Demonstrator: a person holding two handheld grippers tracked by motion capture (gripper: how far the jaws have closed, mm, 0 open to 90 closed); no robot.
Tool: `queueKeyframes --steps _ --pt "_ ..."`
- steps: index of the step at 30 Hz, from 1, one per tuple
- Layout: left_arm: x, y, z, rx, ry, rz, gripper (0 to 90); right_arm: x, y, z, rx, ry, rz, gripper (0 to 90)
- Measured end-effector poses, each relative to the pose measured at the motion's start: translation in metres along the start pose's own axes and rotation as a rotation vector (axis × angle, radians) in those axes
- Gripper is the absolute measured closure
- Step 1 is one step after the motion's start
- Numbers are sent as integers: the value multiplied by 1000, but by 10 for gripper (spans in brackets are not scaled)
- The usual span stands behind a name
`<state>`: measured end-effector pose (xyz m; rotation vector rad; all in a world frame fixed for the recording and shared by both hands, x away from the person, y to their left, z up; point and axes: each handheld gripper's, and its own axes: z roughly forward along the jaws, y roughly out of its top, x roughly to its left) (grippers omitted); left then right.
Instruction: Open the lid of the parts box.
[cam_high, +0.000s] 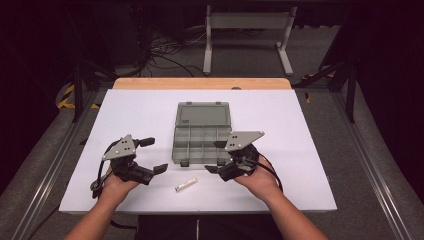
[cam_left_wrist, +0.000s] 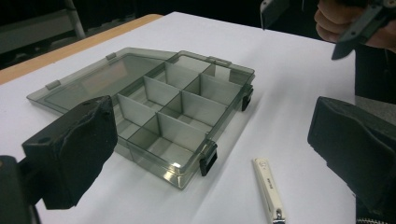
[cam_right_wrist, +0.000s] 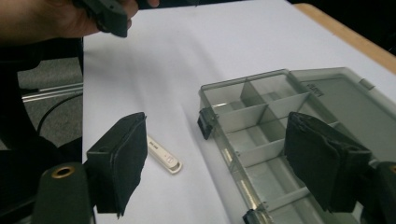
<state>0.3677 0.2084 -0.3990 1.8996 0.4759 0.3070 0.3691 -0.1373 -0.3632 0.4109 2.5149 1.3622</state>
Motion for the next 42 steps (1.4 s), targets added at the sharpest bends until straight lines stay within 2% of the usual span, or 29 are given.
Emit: queueKeyframes --steps 2,6,10,14,15,20,22,23,28,36,42 --pt "-1 1 1 7 1 5 22 -1 0 -4 -15 -14 -9 202" --pt "-4 5 2 69 -3 -6 38 -5 0 -12 -32 -38 -9 190" --pt "-10 11 5 128 2 19 72 -9 -1 -18 -36 -55 3 192" --pt "-18 14 12 200 4 16 86 -12 -1 -22 -37 -64 10 201" --pt "-18 14 12 200 4 16 94 -12 -1 -22 -37 -64 10 201" --pt "-20 17 21 280 -31 -21 117 -16 -2 -30 -40 -80 21 207" --pt "-21 18 24 318 -27 -20 120 -17 -3 -32 -43 -84 27 208" --pt "-21 18 24 318 -27 -20 120 -18 -4 -34 -43 -87 31 209" --pt "-27 20 35 403 -44 -13 130 -21 -7 -37 -42 -95 47 209" --pt "-28 18 45 497 -100 -73 158 -25 -9 -41 -49 -103 64 209" --pt "-34 14 56 586 -108 -66 207 -27 -11 -41 -44 -96 78 209"
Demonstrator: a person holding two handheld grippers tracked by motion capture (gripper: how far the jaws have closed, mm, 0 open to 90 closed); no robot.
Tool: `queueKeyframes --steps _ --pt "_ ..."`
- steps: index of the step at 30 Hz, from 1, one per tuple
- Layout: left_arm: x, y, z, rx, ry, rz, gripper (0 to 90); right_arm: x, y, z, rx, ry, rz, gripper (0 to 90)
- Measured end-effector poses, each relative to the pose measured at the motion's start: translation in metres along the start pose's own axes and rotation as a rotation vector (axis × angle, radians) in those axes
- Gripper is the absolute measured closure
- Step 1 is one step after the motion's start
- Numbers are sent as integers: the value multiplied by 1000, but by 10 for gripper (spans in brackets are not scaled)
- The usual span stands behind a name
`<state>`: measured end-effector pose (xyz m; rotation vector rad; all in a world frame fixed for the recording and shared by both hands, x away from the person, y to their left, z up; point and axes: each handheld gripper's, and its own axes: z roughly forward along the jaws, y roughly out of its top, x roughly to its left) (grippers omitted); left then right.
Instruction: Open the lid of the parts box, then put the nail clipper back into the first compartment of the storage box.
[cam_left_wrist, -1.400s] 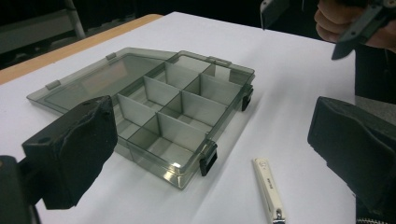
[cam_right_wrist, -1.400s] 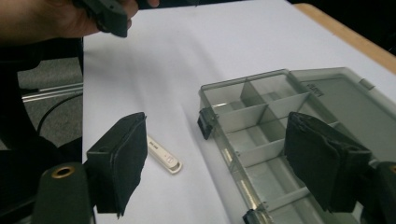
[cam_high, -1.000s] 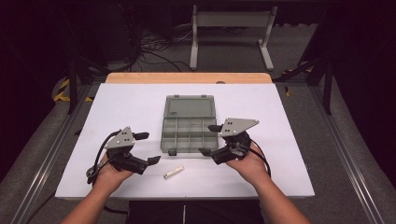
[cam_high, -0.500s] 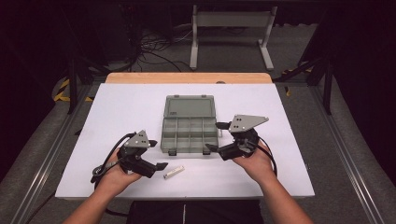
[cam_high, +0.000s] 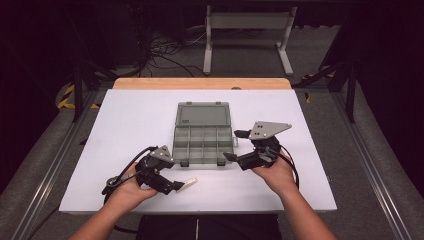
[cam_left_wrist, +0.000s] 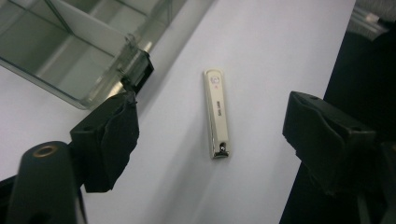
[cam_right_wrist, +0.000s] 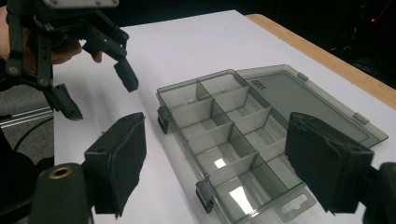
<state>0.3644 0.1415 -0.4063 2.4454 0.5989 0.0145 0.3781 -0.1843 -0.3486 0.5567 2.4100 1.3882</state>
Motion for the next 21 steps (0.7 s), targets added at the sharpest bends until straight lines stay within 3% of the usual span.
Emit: queueKeyframes --steps 4,12,21 --pt "-3 1 7 36 4 30 254 -1 0 0 0 0 0 209" --pt "-6 1 20 80 1 45 343 -4 -1 -3 -11 1 14 210" --pt "-11 4 31 134 41 70 410 -3 -1 -3 -7 5 16 213"
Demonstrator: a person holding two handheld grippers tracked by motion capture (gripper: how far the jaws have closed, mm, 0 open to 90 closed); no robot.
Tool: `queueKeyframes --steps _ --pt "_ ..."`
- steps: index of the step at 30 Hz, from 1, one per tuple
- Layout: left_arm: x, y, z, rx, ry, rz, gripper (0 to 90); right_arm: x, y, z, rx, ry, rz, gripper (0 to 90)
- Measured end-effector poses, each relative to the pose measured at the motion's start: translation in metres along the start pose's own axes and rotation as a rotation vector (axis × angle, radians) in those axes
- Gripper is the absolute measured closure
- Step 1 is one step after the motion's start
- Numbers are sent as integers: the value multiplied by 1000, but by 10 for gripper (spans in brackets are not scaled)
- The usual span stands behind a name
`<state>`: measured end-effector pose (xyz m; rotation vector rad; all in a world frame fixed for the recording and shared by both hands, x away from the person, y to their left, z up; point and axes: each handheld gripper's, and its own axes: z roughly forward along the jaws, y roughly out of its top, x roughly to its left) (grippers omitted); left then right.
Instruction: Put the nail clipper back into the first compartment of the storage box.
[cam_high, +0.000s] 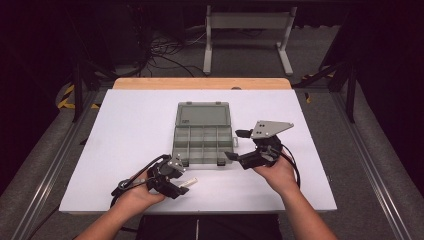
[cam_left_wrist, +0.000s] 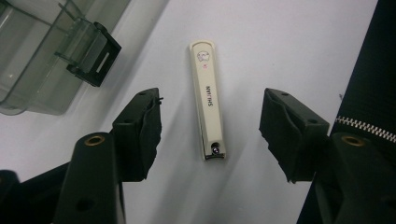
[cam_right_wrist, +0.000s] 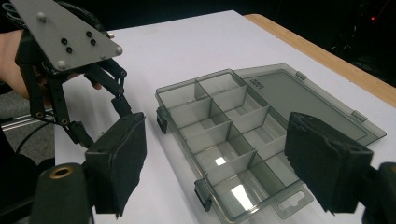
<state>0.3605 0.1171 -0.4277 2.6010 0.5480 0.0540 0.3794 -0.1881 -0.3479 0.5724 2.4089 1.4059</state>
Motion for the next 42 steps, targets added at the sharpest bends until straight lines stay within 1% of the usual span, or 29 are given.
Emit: queueKeyframes --steps 5,6,8,9,11,13,14,15,20,22,24,27,35,38,42 --pt "-1 1 4 18 0 -1 469 0 0 1 5 2 2 213" --pt "-1 1 5 23 2 -2 469 0 -1 1 6 3 2 214" --pt "-2 1 6 47 0 0 491 0 0 1 5 4 1 214" --pt "-2 1 8 62 -3 9 503 0 0 1 5 3 0 214" --pt "-4 1 8 71 15 16 523 0 0 1 3 4 -1 214" --pt "-5 2 8 81 24 18 551 0 0 1 3 5 -1 214" --pt "-5 2 8 81 24 18 583 0 0 1 3 5 -1 214" --pt "-5 1 8 79 28 16 583 0 0 1 4 8 1 214" --pt "-5 1 7 89 39 14 686 0 0 2 8 7 -2 215" --pt "-5 2 7 94 41 15 747 0 -1 3 9 9 0 216" --pt "-5 2 7 99 40 14 767 0 -1 3 9 13 4 216" --pt "-6 2 7 100 42 13 772 1 0 5 11 16 -5 218" --pt "-4 3 5 109 37 12 775 -1 -2 4 10 10 6 219" --pt "-4 4 -2 87 22 10 776 -1 -2 4 14 11 9 219" --pt "-4 7 -10 67 24 20 777 -2 -2 5 15 6 10 219"
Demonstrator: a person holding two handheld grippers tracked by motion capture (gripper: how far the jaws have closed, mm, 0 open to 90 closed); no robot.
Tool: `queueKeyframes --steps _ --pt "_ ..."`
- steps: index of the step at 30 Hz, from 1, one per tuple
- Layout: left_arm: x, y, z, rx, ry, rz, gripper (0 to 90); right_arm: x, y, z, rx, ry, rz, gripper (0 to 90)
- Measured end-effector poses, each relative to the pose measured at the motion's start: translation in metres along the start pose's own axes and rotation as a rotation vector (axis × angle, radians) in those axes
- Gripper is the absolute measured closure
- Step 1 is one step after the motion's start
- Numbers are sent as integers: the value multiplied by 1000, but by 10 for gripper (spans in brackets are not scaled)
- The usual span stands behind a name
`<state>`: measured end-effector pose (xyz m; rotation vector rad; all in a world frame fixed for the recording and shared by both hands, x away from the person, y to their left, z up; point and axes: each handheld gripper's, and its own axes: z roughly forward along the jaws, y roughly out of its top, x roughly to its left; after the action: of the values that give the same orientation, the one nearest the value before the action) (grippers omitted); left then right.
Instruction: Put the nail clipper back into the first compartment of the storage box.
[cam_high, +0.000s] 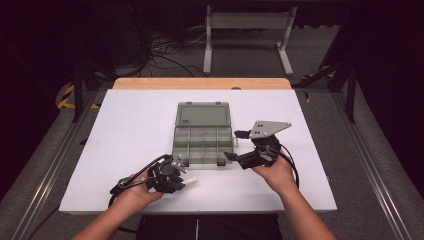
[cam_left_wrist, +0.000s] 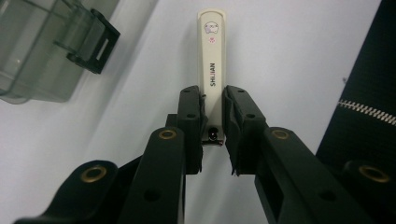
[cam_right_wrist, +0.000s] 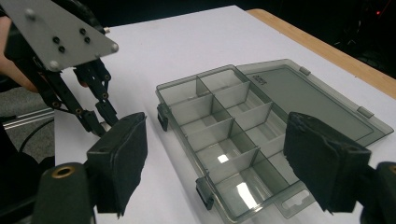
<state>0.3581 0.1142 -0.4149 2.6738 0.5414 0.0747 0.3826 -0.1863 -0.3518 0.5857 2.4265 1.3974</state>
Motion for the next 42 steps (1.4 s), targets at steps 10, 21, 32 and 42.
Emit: queueKeyframes --steps 10,21,32,42 --pt "6 8 -21 -64 17 -10 776 -1 0 -4 -8 -11 -3 220" --pt "27 19 -45 -155 32 -58 776 -5 0 -7 -19 -17 6 219" --pt "46 26 -57 -213 70 -106 775 -8 0 -11 -32 -24 14 219" --pt "66 40 -58 -258 109 -159 775 -9 0 -11 -33 -26 16 219"
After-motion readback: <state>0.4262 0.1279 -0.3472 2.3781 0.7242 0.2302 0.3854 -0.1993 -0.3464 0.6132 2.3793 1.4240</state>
